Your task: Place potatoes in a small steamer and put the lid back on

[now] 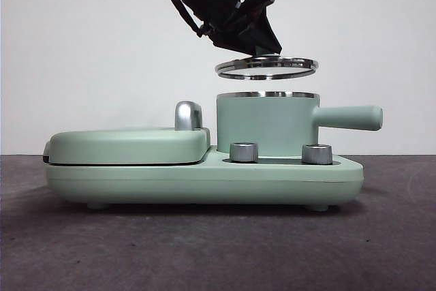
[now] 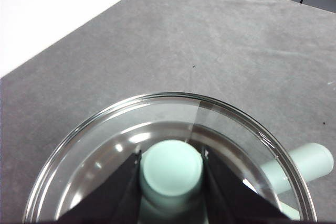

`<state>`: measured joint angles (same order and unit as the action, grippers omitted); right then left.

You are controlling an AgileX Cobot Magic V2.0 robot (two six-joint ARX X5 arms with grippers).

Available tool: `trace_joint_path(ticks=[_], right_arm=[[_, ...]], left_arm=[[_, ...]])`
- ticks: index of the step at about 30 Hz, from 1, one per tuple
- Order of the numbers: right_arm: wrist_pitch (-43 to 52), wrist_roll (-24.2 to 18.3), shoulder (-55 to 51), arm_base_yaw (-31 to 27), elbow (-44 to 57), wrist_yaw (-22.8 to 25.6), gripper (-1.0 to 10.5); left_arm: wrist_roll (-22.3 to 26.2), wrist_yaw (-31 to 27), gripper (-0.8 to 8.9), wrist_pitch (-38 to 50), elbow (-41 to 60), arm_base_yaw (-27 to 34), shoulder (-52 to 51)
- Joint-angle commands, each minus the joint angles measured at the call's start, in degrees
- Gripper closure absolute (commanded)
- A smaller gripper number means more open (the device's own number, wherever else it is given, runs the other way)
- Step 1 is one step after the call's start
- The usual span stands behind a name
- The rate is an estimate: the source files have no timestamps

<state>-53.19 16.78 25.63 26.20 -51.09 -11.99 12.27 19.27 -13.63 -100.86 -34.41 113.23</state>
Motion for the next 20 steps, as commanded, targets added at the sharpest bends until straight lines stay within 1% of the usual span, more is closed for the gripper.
trace_joint_path(ticks=[1,20], right_arm=[[0.7,0.4,0.1,0.3,-0.7,0.1,4.9],[0.7,0.4,0.1,0.3,-0.7,0.4,4.9]], left_arm=[[0.3,0.3,7.99,1.5,-1.5,-0.8,2.0],[0.4,0.5,7.99,1.1,-1.5,-0.9,2.7]])
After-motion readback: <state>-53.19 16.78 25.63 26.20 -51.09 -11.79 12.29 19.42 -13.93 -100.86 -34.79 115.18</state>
